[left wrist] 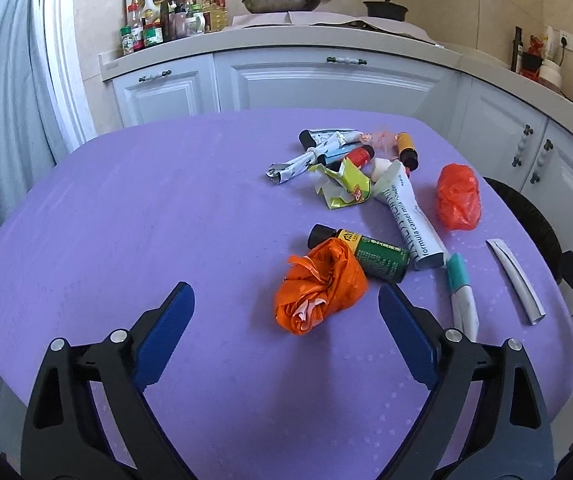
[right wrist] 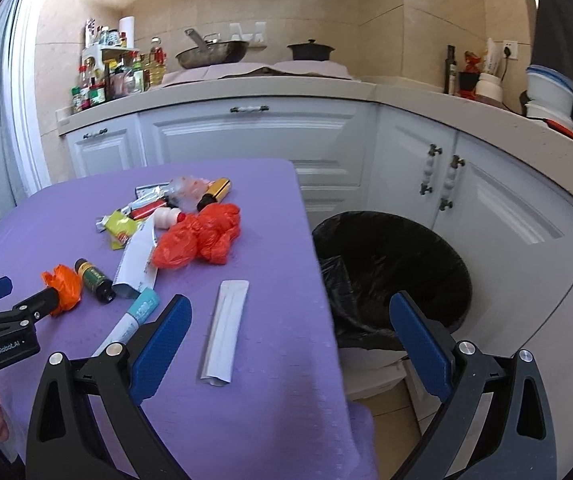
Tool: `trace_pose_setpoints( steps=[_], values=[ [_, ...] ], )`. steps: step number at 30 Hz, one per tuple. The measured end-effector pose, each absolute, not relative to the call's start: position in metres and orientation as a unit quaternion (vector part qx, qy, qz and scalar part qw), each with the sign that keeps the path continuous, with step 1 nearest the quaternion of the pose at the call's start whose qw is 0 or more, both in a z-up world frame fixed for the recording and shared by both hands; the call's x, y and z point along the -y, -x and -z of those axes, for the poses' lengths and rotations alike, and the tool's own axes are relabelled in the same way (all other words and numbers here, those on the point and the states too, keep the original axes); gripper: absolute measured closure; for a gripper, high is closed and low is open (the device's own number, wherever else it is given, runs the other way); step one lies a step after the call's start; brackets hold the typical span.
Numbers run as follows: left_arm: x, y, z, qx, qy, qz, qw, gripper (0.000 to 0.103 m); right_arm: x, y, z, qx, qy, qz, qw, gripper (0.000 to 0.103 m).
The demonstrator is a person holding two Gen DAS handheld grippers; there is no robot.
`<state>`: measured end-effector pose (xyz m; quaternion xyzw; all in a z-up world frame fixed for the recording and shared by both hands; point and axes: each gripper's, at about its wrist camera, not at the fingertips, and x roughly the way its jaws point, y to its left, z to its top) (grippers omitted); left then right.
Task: Collect trash
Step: 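Grasp the orange plastic bag with the left gripper while the right grasps the white paper strip, then carry both items over the black bin and open both grippers to drop them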
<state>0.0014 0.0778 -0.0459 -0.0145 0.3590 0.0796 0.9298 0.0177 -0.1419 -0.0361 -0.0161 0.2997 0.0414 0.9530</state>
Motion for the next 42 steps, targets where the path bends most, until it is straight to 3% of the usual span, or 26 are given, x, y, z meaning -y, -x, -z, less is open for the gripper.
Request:
trace_pose_setpoints(
  steps=[2,4,10,18,20,22,26,32,42],
  values=[
    [-0.077,-0.007,0.047,-0.36,0.011,-0.075,0.93,0.013,0.14,-0.02,0.038,-0.304,0.016,-0.045,0.952,0.007],
    [-0.077,-0.013,0.05,-0.369,0.009,-0.07,0.927,0.022,0.139,-0.021,0.04,-0.307,0.016,-0.047,0.951,0.007],
    [-0.074,-0.025,0.058,-0.396,0.009,-0.039,0.917,0.06,0.134,-0.025,0.044,-0.314,0.018,-0.055,0.948,0.007],
    [-0.084,-0.017,0.057,-0.393,0.023,-0.033,0.919,0.061,0.121,-0.028,0.049,-0.328,0.027,-0.074,0.941,0.009],
    [-0.089,-0.014,0.057,-0.392,0.024,-0.038,0.919,0.061,0.118,-0.029,0.052,-0.334,0.033,-0.077,0.939,0.02],
    [-0.096,-0.011,0.057,-0.391,0.028,-0.045,0.919,0.061,0.114,-0.032,0.056,-0.346,0.037,-0.078,0.934,0.04],
    [-0.106,-0.008,0.056,-0.386,0.033,-0.059,0.92,0.061,0.112,-0.035,0.063,-0.363,0.033,-0.082,0.928,0.047],
    [-0.11,-0.006,0.056,-0.38,0.048,-0.059,0.922,0.061,0.11,-0.033,0.071,-0.371,0.029,-0.097,0.923,0.083],
    [-0.092,-0.004,0.04,-0.359,0.045,-0.04,0.931,0.061,0.125,-0.028,0.052,-0.337,0.02,-0.083,0.938,0.088]
  ],
)
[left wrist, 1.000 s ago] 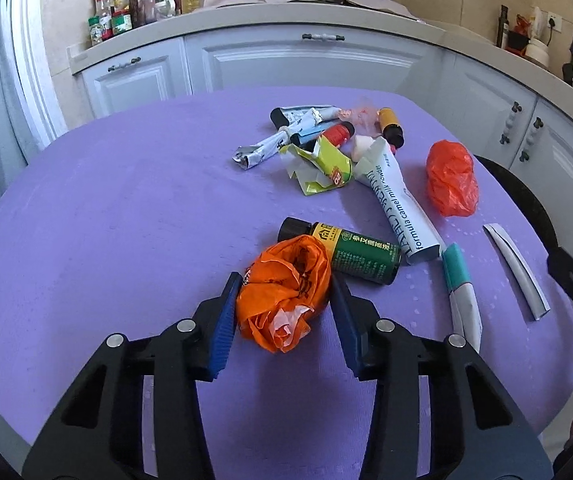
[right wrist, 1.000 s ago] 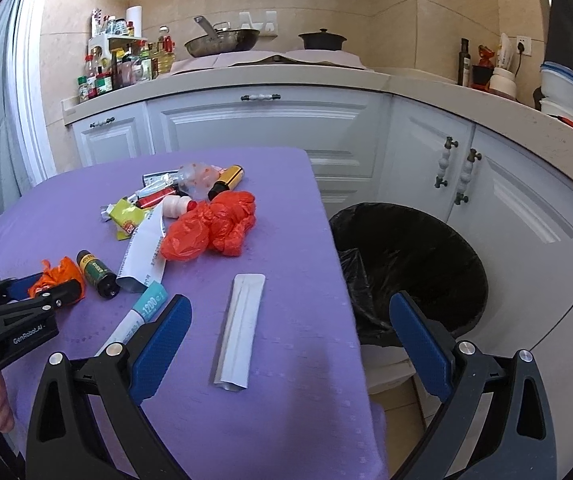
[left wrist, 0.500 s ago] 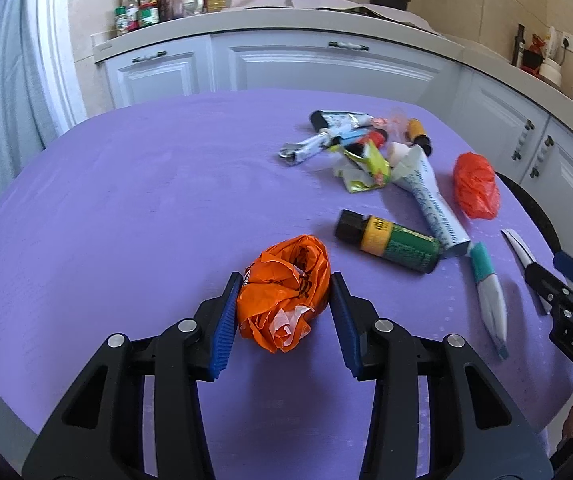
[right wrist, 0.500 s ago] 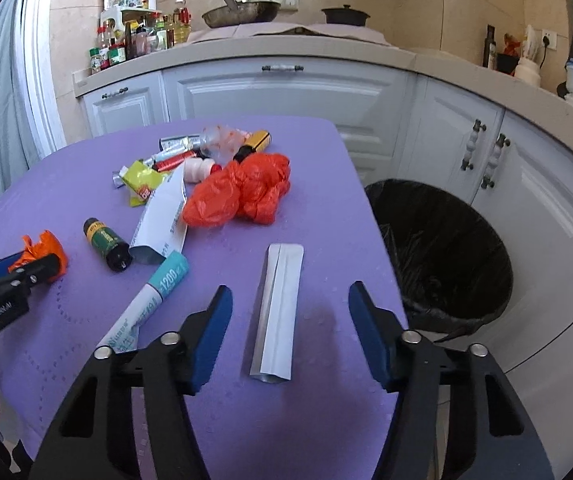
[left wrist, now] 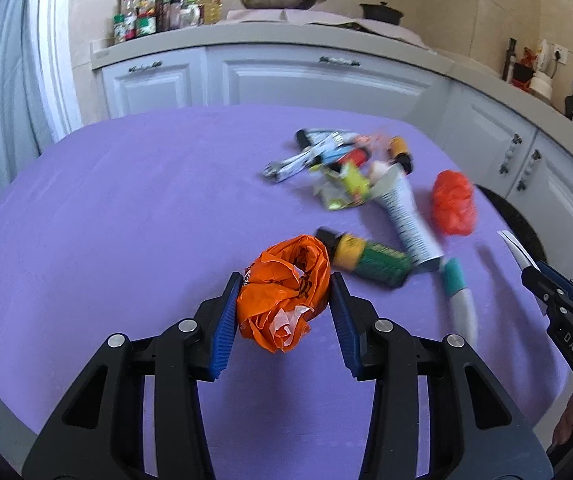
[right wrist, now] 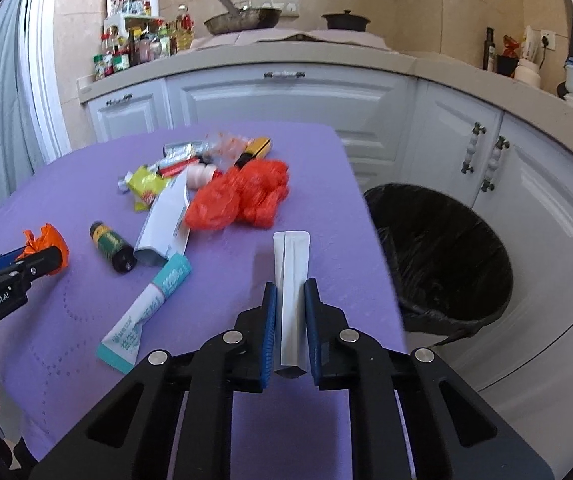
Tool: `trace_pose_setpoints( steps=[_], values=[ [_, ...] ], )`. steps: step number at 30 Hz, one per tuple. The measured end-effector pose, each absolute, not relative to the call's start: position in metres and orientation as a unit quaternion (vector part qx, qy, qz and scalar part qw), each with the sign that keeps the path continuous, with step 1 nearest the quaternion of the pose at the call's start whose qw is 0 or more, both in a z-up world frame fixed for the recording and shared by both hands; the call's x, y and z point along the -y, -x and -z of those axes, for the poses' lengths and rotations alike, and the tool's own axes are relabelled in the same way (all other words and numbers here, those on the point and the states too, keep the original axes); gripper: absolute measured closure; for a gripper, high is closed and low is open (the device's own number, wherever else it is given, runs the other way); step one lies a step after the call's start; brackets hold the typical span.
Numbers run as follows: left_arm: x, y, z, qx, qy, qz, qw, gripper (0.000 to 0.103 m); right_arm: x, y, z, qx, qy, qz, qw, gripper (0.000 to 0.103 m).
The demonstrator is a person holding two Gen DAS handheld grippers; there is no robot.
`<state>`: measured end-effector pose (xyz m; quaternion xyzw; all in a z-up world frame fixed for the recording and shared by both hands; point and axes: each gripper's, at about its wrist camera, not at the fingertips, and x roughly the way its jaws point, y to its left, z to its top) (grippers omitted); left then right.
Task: Collect trash
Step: 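Carry both items over the black bin and open both grippers to drop them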
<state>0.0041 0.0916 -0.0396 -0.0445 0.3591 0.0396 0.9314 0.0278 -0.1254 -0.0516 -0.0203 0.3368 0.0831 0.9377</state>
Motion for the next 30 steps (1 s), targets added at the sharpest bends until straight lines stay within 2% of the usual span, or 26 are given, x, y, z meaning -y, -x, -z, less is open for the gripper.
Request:
trace_pose_setpoints(
  steps=[8,18,30],
  values=[
    [-0.036,-0.028,0.016,-0.346,0.031,0.024,0.937,0.061,0.17,-0.035,0.028,-0.304,0.004,-0.04,0.952,0.088],
    [0.076,-0.087,-0.006,-0.327,0.011,0.103,0.939,0.061,0.238,-0.066,0.018,-0.283,0.002,0.015,0.959,0.088],
    [0.171,-0.169,0.023,-0.372,-0.036,0.116,0.92,0.061,0.289,-0.114,0.043,-0.306,-0.016,0.029,0.952,0.088]
  ],
)
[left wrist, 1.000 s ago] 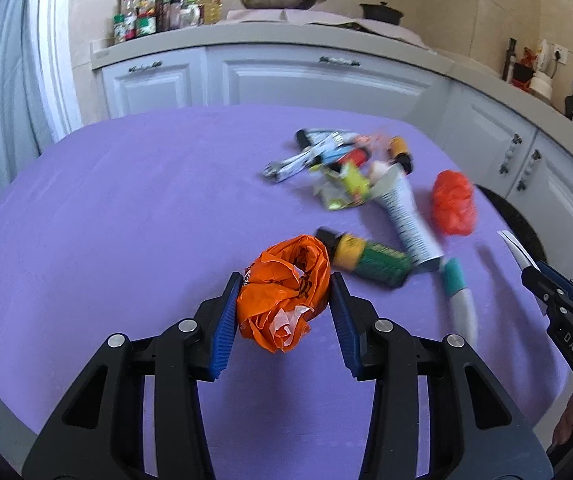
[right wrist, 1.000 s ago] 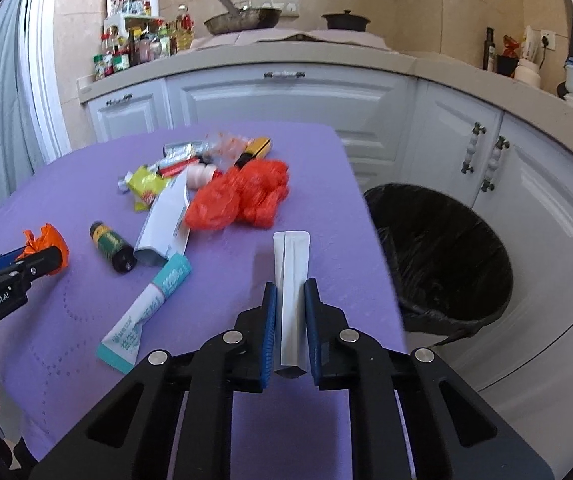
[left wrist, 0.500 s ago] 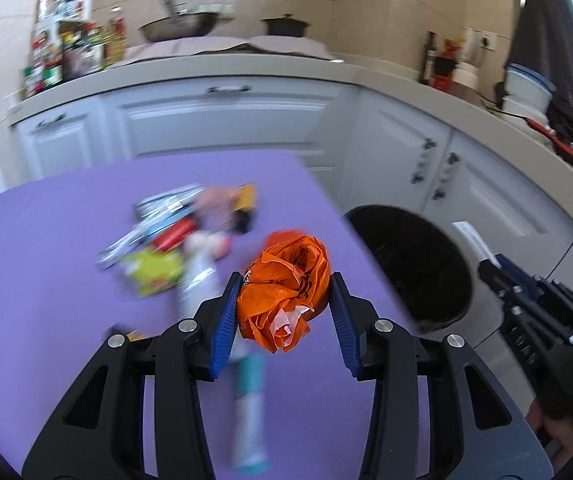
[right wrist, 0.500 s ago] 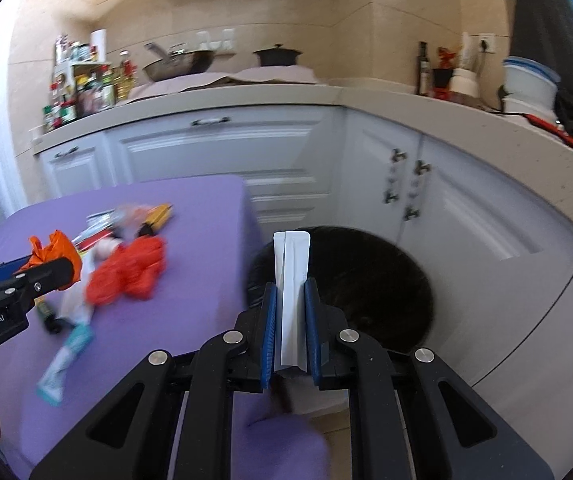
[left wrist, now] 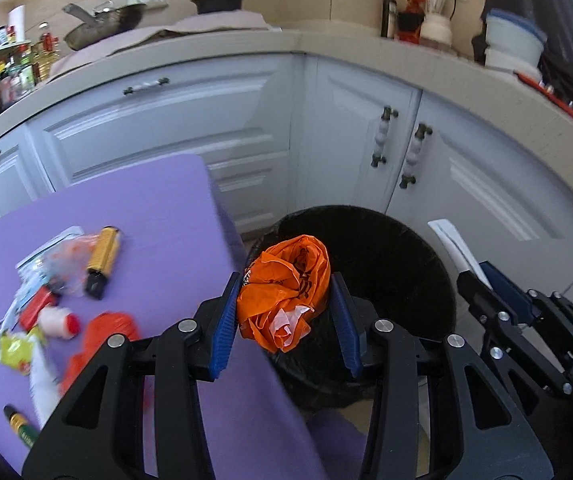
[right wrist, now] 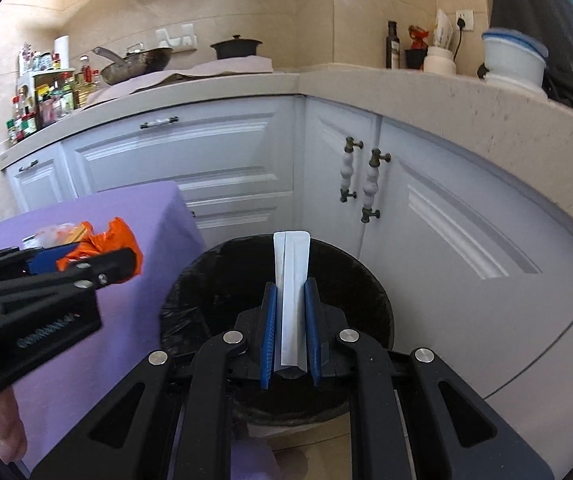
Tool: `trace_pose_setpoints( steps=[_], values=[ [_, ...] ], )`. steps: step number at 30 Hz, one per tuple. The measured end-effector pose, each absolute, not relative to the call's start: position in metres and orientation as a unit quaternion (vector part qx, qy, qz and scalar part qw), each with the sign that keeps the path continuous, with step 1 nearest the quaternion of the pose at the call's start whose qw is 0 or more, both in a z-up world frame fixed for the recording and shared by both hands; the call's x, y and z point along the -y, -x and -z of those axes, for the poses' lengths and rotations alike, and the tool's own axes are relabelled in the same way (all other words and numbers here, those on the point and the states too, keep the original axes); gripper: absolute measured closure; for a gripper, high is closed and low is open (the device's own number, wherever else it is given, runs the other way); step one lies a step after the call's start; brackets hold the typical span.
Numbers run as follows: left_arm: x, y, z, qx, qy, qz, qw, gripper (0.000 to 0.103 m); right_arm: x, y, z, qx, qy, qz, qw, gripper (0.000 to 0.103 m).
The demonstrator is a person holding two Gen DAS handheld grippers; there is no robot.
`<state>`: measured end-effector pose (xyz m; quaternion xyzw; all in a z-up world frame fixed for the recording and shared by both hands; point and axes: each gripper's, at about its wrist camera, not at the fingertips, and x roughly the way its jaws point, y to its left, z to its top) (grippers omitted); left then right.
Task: Collect trash
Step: 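Carry both items over the black bin and open both grippers to drop them, then move both grippers back over the table toward the remaining trash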
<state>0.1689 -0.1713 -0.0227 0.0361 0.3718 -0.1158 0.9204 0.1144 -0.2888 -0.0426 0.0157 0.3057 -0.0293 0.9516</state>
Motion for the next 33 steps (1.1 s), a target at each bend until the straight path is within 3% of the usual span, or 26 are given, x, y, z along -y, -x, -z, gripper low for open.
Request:
trace_pose_setpoints(
  steps=[6,8,10,13,20,33],
  values=[
    [0.194,-0.204,0.047,-0.411,-0.048,0.103,0.904,0.06,0.305,-0.143,0.06,-0.322,-0.024,0.031,0.946,0.088],
    [0.196,-0.21,0.053,-0.417,-0.048,0.101,0.902,0.051,0.311,-0.151,0.068,-0.326,-0.033,0.031,0.944,0.085],
    [0.199,-0.214,0.058,-0.419,-0.05,0.095,0.902,0.035,0.314,-0.158,0.075,-0.335,-0.038,0.031,0.941,0.076],
    [0.199,-0.218,0.062,-0.428,-0.049,0.094,0.898,0.034,0.316,-0.16,0.078,-0.333,-0.042,0.037,0.941,0.058],
    [0.189,-0.214,0.049,-0.414,-0.043,0.088,0.905,0.034,0.318,-0.156,0.071,-0.329,-0.046,0.044,0.942,0.058],
    [0.108,-0.133,0.01,-0.374,-0.029,0.058,0.925,0.034,0.279,-0.103,0.039,-0.309,-0.032,0.031,0.95,0.058]
  ],
)
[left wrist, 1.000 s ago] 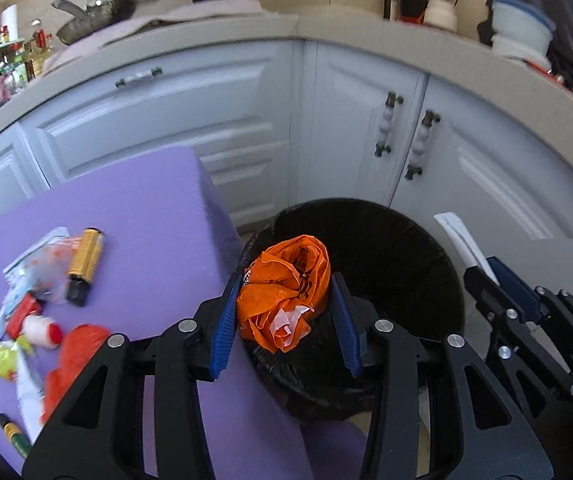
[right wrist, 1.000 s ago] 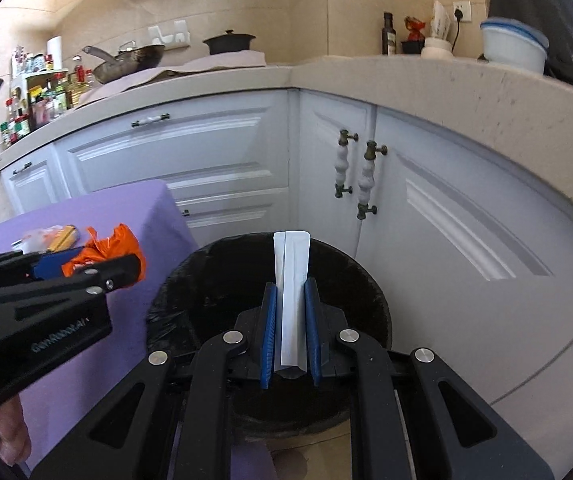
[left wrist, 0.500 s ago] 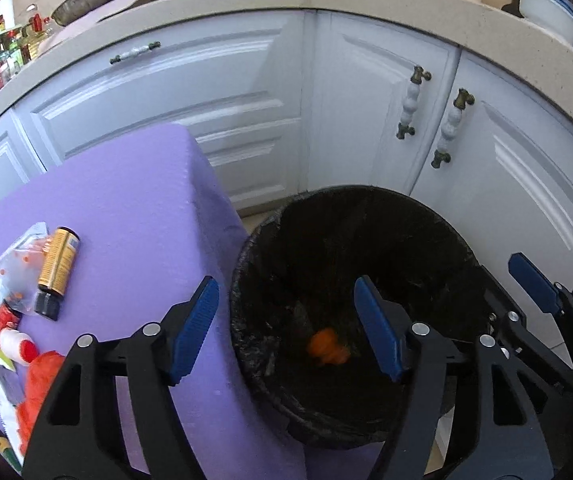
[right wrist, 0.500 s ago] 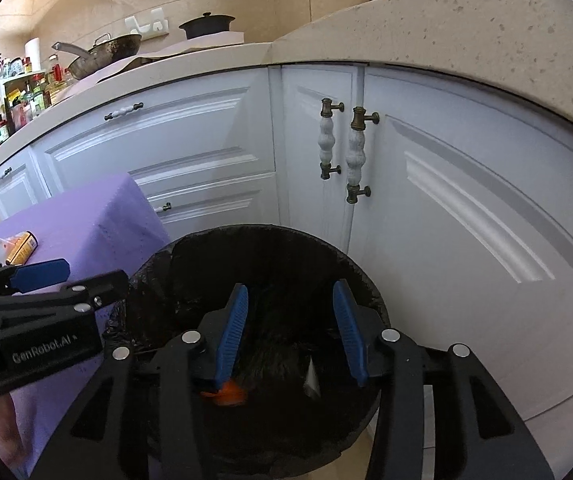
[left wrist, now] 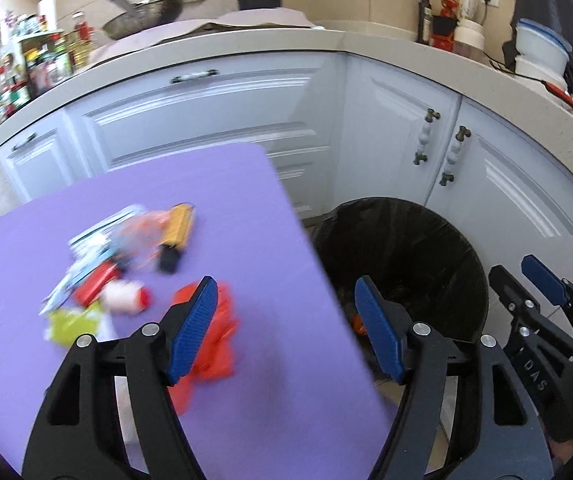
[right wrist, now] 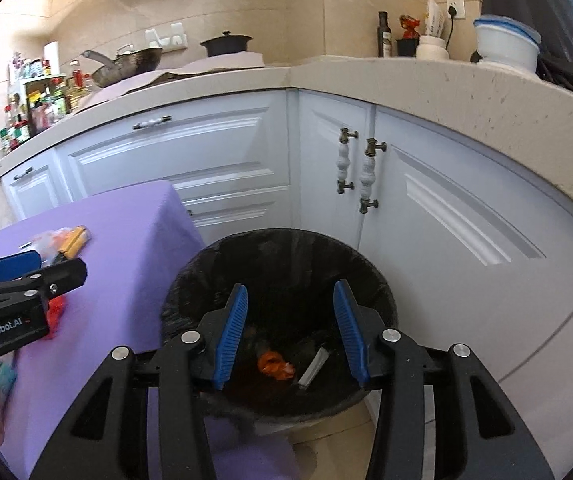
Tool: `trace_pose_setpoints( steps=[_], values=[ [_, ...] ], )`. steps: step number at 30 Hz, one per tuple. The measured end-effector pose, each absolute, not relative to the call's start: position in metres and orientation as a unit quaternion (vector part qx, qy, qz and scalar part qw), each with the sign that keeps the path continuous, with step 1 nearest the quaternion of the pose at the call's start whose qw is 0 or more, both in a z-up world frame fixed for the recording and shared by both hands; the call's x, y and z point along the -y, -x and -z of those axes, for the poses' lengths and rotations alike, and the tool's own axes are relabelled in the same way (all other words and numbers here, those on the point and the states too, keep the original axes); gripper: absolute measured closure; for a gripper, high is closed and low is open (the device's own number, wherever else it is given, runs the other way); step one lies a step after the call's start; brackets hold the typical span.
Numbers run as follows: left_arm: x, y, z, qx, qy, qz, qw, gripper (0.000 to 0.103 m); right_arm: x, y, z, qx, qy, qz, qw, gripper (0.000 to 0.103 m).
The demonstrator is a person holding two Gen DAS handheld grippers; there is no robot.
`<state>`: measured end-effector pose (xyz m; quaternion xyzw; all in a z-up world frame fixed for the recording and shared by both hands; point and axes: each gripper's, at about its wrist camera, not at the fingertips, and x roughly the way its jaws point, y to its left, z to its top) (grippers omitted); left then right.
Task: Collect trash
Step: 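Move both grippers back over the table toward the remaining trash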
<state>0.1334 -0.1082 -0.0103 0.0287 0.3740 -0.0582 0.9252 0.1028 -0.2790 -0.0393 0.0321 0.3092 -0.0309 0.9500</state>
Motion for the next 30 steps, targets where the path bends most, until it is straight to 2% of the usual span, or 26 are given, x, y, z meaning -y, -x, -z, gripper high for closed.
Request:
trace_pose_setpoints(
  steps=[26,30],
  values=[
    [-0.067,-0.018,0.022,-0.354,0.017,-0.074,0.932,0.034,0.131,-0.027,0.035,-0.309,0.017,-0.082,0.947,0.057],
    [-0.086,-0.006,0.026,-0.351,0.021,-0.091,0.932,0.034,0.106,-0.019,0.036,-0.307,0.031,-0.101,0.946,0.054]
  ],
)
